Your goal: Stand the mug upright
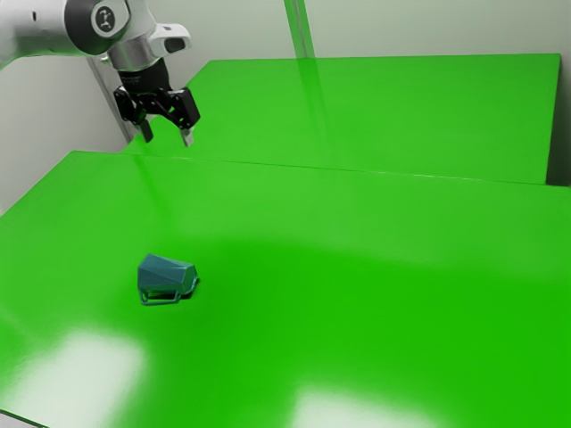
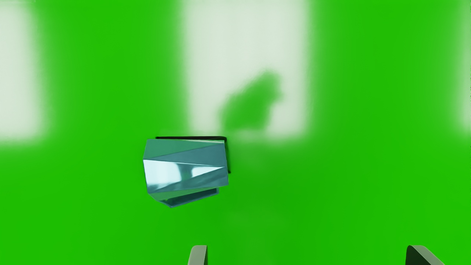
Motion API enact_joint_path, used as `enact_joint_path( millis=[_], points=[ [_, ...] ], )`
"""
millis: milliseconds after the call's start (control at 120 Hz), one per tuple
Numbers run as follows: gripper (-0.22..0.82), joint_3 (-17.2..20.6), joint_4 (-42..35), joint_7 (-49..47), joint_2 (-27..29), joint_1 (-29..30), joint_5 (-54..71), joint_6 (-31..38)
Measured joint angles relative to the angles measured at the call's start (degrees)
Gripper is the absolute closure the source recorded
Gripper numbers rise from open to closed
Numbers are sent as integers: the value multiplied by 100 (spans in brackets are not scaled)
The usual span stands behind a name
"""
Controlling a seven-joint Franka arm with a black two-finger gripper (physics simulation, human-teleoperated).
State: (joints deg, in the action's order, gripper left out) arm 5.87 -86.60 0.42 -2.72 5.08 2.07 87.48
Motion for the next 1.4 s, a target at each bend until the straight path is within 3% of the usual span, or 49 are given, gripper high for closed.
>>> enact_joint_path(
  millis=[358,625,908,1400],
  points=[
    [2,-153,-75,46,112,169,-127,14],
    [2,-642,-489,569,392,546,-1146,244],
    [2,-685,-1604,1404,823,1629,-2119,890],
    [2,-839,-3253,3457,890,2425,-3928,1899]
  ],
)
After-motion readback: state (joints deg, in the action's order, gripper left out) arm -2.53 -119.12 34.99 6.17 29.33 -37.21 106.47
